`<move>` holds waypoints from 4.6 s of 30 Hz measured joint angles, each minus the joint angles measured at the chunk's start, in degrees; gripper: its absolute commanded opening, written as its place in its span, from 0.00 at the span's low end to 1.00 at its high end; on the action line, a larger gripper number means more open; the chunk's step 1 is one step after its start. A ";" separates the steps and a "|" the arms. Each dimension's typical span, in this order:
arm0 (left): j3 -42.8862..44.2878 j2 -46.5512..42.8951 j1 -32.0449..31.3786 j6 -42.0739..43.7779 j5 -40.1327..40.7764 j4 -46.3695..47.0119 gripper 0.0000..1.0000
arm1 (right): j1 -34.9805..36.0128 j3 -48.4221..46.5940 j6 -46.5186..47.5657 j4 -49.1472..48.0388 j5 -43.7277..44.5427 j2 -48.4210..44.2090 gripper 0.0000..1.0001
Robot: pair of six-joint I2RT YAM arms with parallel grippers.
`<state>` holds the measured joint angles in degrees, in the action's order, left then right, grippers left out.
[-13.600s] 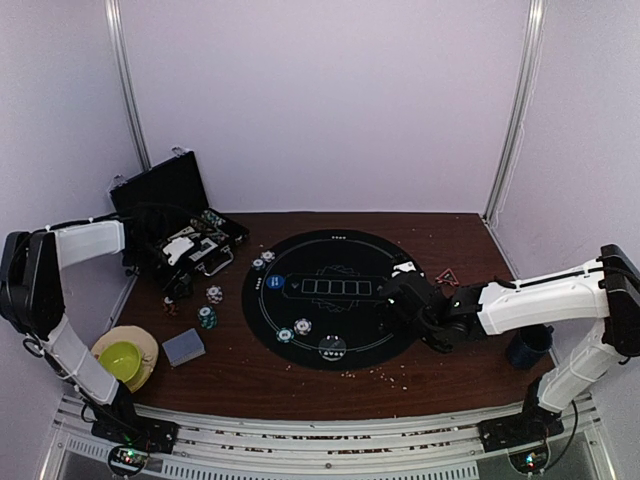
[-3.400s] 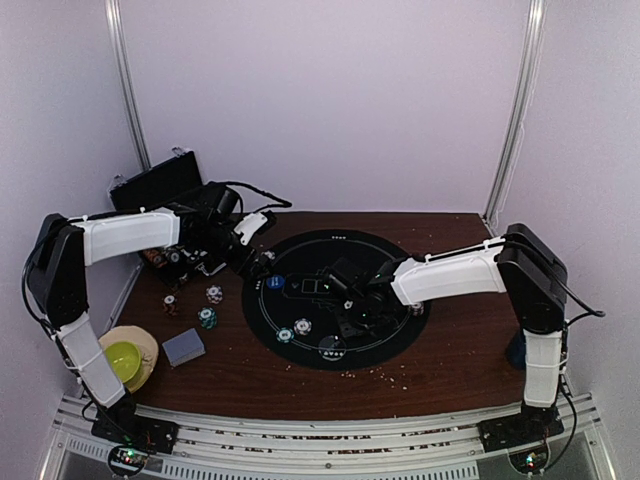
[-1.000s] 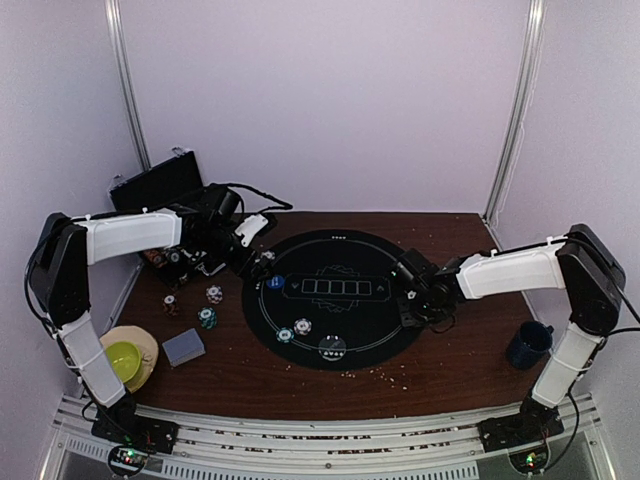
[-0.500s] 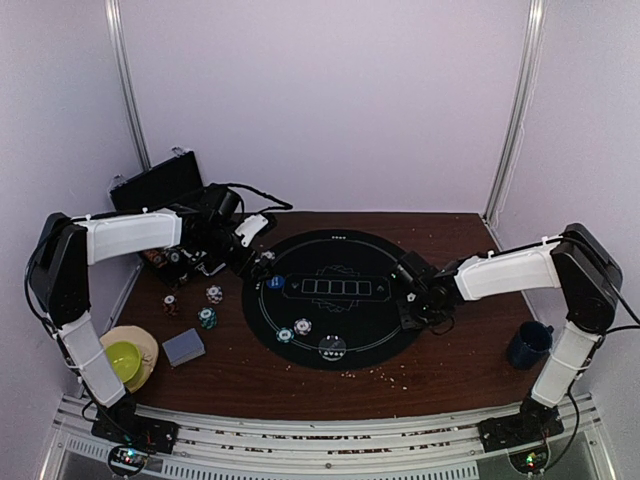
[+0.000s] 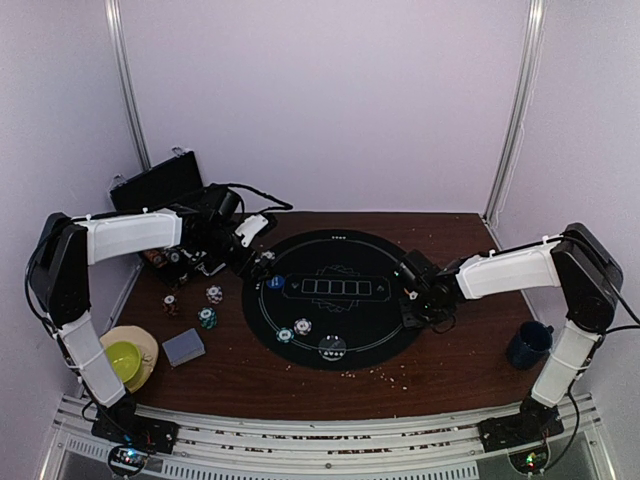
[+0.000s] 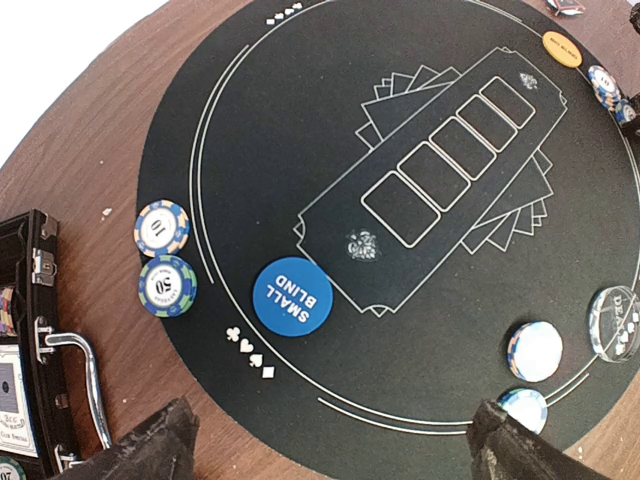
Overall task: Distribute texas hold em gaming equipment
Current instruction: Place the poker chips pile in the big blind area, then adjust the poker chip in the big blind area, then pick up the poker chip from the pile of poker chips.
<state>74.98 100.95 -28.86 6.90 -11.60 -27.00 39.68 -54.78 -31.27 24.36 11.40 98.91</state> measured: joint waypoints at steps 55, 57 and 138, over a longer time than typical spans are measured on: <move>0.00 0.02 0.00 0.00 0.00 0.00 0.98 | 0.48 -0.07 0.22 -1.11 -0.92 0.55 0.44; 0.00 0.02 0.00 0.00 0.00 0.00 0.98 | 0.70 -0.07 0.22 -1.09 -0.92 0.55 0.45; -15.34 -11.76 26.08 17.35 6.29 -6.23 0.98 | 22.49 9.84 -0.15 -13.57 14.60 -20.61 1.00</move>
<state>59.64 89.19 -2.79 24.25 -5.30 -33.23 62.17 -44.95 -31.42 10.79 26.00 78.30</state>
